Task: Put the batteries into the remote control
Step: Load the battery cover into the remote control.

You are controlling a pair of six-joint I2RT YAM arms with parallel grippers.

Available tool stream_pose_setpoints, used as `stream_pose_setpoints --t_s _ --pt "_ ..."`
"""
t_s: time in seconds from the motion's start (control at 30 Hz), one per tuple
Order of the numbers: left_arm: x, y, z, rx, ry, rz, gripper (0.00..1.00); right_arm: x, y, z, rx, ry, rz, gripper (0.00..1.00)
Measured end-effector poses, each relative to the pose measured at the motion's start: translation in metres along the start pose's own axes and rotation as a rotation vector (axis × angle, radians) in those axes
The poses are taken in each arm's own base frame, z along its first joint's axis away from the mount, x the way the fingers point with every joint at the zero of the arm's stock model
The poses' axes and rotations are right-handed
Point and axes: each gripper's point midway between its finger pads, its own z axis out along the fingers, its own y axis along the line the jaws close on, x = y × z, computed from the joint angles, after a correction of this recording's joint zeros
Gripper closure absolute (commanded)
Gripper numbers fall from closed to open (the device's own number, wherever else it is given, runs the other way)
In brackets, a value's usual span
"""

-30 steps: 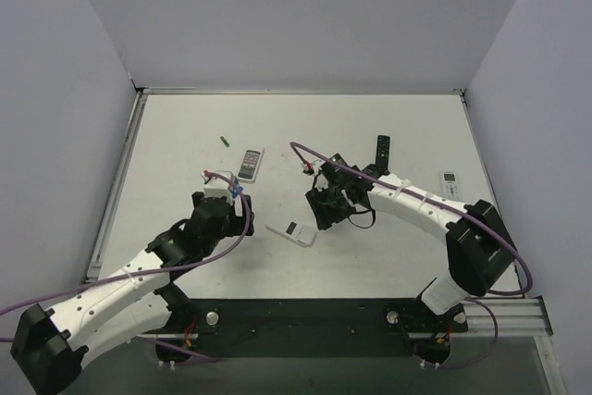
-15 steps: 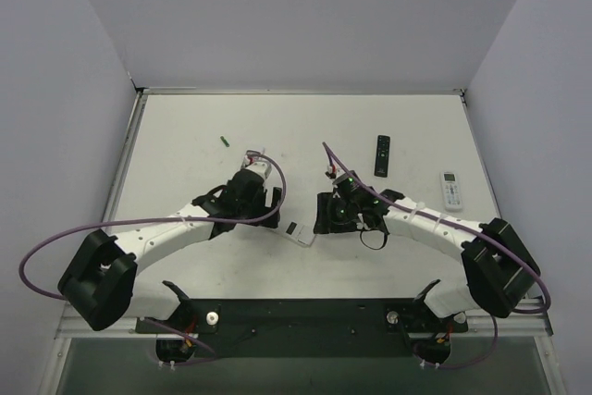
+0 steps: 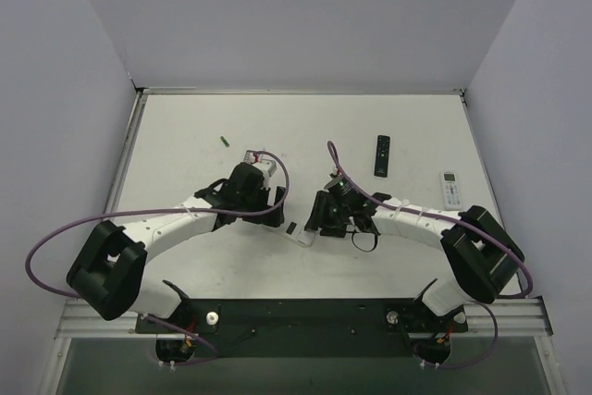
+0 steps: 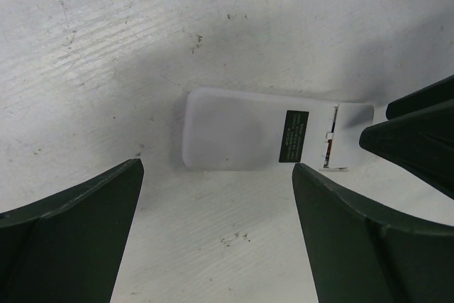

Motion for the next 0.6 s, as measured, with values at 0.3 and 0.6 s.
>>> stream_pose_setpoints --t_s 0.3,0.6 --pt "0.011 0.005 0.010 0.010 0.057 -0.003 0.03 0.006 -0.003 0.007 0.053 -0.017 0.061 0.55" --pt "0.017 0.004 0.018 0.038 0.093 -0.014 0.07 0.007 -0.007 0.010 0.089 -0.035 0.087 0.58"
